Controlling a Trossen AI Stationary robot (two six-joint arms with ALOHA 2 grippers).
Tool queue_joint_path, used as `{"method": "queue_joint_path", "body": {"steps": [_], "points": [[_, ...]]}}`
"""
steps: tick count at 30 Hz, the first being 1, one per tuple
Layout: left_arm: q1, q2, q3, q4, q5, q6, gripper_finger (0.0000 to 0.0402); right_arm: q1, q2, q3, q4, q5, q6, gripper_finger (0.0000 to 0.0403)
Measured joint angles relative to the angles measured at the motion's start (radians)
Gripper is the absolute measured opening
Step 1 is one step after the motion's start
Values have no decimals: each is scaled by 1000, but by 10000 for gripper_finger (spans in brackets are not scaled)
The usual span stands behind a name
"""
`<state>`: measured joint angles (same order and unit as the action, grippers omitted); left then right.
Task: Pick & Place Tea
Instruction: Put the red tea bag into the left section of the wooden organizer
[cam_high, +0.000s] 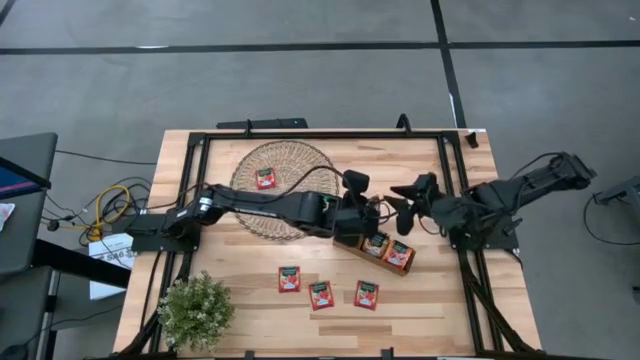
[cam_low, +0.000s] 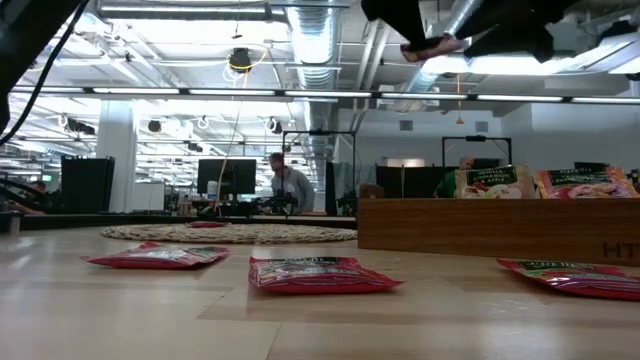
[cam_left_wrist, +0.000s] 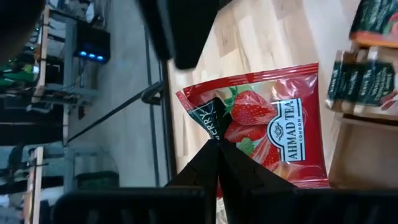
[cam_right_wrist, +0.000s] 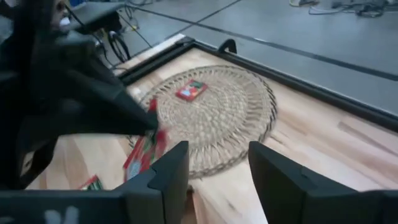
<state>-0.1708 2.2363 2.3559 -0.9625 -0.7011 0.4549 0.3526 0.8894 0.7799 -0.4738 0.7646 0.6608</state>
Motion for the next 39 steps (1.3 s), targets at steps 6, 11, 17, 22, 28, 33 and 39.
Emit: {"method": "queue_joint_path", "body": {"steps": [6, 11, 17, 22, 28, 33, 39], "points": [[-9, -7, 0, -8, 8, 0, 0, -82, 0, 0, 120, -123, -96, 155], [-3, -7, 0, -30, 5, -14, 0, -117, 0, 0, 146, -224, -112, 153], [15, -7, 0, -40, -12, -24, 0, -120, 10, 0, 150, -243, -112, 157], [21, -7, 0, -41, -14, -25, 0, -120, 50, 1, 153, -245, -112, 156], [21, -7, 0, -56, 11, -25, 0, -120, 121, 0, 175, -245, -111, 155], [20, -7, 0, -62, 26, -29, 0, -122, 145, 0, 183, -243, -111, 149], [21, -7, 0, -71, 42, -34, 0, -146, 145, 0, 191, -253, -112, 125]]}}
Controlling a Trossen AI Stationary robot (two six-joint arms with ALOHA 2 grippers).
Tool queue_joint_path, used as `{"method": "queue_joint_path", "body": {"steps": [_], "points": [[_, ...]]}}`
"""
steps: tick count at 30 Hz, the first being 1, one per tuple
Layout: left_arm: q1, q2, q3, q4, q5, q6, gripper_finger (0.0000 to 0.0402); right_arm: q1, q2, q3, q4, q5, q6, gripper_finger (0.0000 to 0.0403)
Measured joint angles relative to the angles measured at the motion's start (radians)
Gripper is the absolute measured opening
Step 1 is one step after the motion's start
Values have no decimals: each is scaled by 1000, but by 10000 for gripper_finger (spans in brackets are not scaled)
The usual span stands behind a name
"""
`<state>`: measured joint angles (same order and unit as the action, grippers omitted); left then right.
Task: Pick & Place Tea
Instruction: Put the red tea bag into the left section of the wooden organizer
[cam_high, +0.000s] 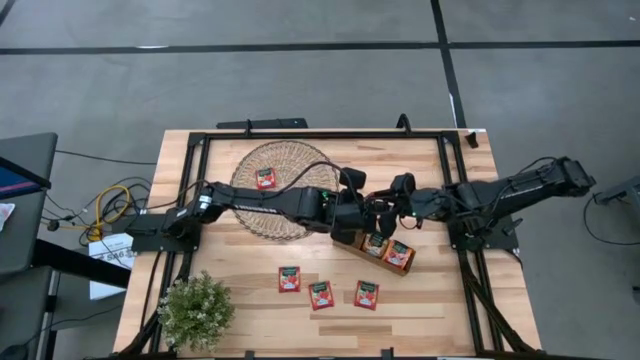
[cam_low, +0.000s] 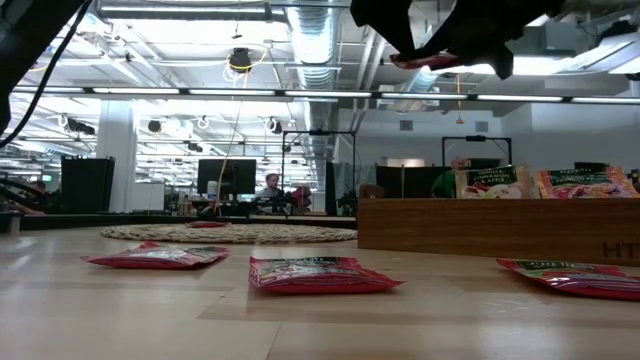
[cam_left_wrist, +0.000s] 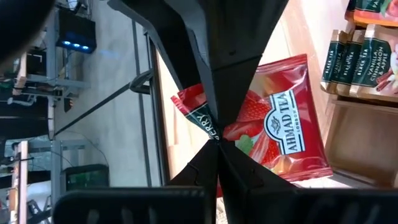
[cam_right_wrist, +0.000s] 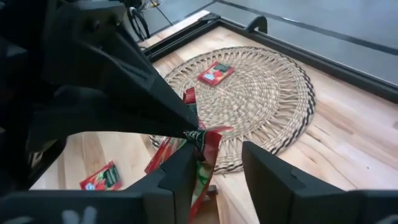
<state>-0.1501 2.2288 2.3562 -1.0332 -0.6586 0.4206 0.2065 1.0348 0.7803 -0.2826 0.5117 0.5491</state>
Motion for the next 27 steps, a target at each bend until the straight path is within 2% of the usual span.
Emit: {"method": "queue_joint_path", "body": {"steps": [5, 11, 18, 21, 27], "points": [[0, 0, 0, -14, 9, -15, 0, -22, 0, 0, 6, -57, -7, 86], [1, 0, 0, -19, 10, -19, 0, -30, -1, 0, 14, -75, -37, 9], [17, -2, 0, -20, 7, -28, 0, -28, -1, 0, 27, -84, -31, 3], [21, -2, 0, -19, -30, -29, 0, -22, -1, 0, 31, -80, -26, 1], [36, -2, 0, -22, -72, -21, 0, 7, -1, 0, 33, 4, 8, 1]]}}
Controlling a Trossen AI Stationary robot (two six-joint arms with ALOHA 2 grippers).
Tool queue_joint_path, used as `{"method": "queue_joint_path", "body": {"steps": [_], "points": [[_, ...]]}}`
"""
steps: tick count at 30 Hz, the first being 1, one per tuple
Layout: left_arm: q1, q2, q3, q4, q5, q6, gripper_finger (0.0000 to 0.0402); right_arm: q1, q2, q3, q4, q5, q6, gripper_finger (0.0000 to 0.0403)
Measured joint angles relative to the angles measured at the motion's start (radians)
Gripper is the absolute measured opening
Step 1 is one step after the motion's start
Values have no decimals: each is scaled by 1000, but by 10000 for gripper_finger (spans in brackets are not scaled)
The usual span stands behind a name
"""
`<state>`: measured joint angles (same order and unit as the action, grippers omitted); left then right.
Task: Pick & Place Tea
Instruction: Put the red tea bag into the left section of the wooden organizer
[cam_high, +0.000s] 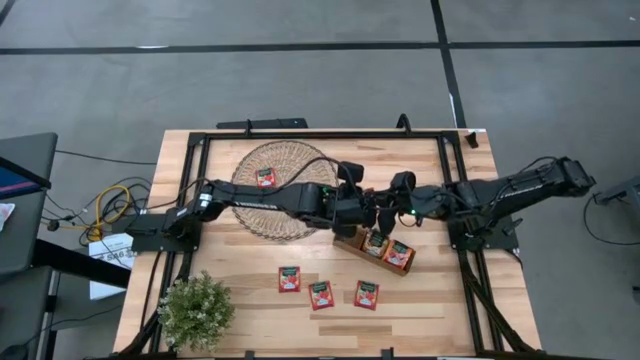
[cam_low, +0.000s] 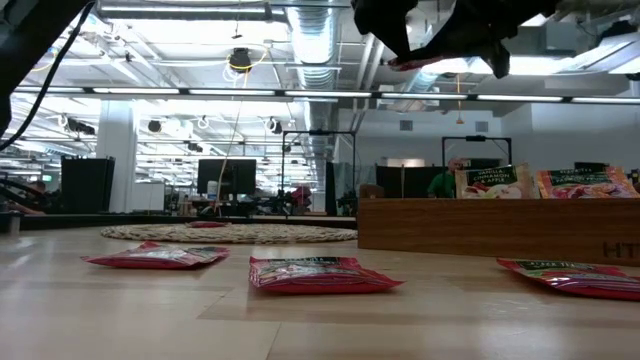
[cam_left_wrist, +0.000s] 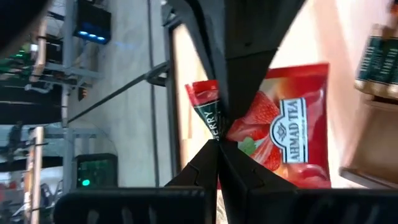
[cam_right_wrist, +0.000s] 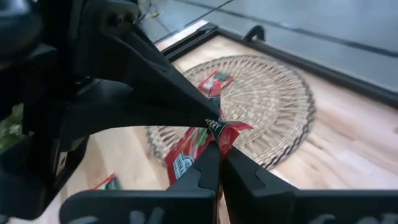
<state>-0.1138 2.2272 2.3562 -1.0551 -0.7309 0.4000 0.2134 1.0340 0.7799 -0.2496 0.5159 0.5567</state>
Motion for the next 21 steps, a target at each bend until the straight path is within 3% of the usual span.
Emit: {"method": "queue_joint_path", "body": {"steps": [4, 12, 21], "points": [[11, 0, 0, -18, -50, 1, 0, 20, 0, 0, 3, 63, 8, 0], [36, 1, -2, -106, -151, -18, 0, 24, 0, 0, -19, 85, 15, 1], [51, 1, -2, -169, -76, -118, 0, 20, 0, 0, -27, 93, 11, 1]]}}
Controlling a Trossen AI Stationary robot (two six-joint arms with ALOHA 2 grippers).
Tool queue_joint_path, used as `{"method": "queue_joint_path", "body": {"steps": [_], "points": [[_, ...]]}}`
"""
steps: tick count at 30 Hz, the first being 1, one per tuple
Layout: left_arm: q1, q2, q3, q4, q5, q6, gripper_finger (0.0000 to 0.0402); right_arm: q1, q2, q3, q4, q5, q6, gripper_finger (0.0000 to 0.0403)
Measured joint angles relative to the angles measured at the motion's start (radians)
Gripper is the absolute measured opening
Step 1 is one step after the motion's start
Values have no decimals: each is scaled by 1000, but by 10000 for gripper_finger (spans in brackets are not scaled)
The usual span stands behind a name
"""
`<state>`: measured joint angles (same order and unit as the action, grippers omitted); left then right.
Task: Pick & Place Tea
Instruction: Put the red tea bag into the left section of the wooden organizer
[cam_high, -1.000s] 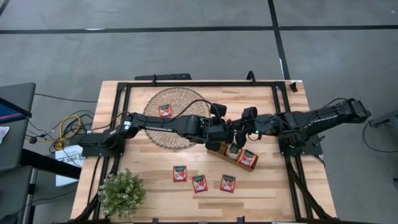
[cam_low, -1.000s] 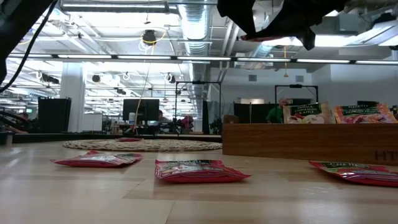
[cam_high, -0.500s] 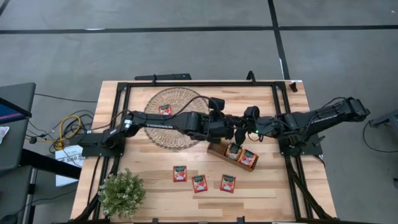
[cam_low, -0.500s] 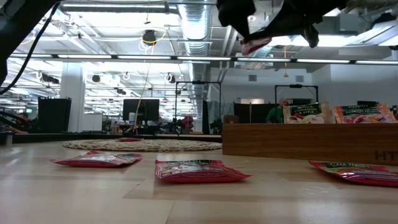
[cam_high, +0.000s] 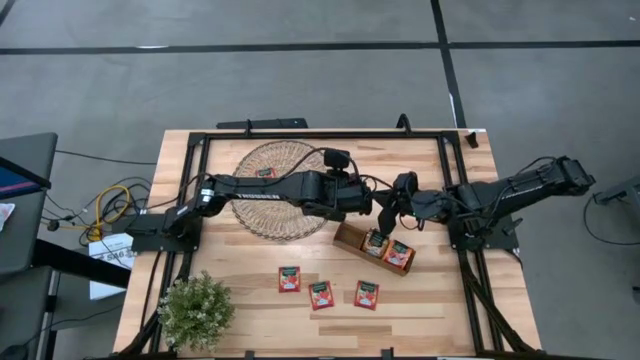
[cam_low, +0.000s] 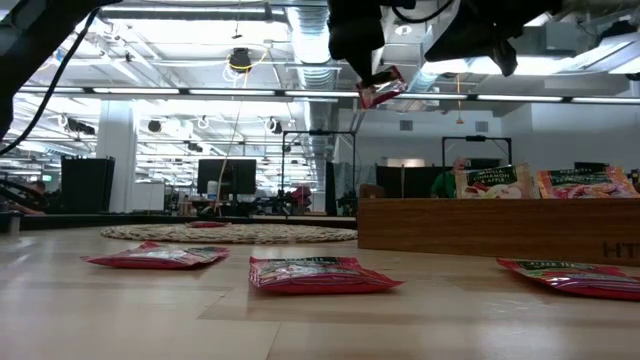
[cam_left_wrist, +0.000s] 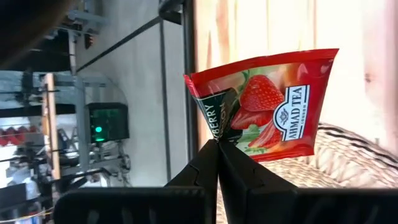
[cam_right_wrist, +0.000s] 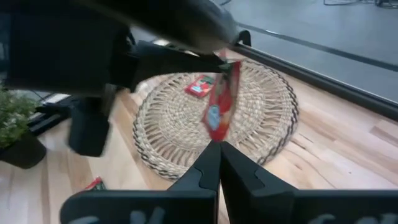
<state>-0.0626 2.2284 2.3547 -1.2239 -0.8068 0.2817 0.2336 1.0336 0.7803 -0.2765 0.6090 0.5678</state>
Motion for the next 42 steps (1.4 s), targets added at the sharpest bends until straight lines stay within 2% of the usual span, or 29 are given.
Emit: {"method": "queue_joint_path", "body": {"steps": [5, 8, 13, 18, 22, 29, 38, 42], "points": [[-13, 0, 0, -8, 17, -8, 0, -10, 0, 0, -15, -21, -2, 4], [-29, -1, 0, -3, 37, -10, 0, -31, 0, 0, -14, -88, -19, 26], [-57, -3, 1, 9, 64, -10, 0, -91, 0, 0, -5, -169, -32, 103], [-68, -4, 1, 11, 99, -10, 0, -145, 0, 0, 76, -286, -77, 188], [-68, -4, 1, 11, 98, -10, 0, -176, 0, 0, 79, -347, -69, 221], [-68, -4, 1, 27, 96, -3, 0, -186, 2, 0, 84, -387, -63, 210], [-68, -5, 1, 59, 96, 16, 0, -186, 2, 0, 84, -401, -60, 163], [-68, -5, 2, 81, 96, 24, 0, -186, 2, 0, 84, -401, -60, 125]]}}
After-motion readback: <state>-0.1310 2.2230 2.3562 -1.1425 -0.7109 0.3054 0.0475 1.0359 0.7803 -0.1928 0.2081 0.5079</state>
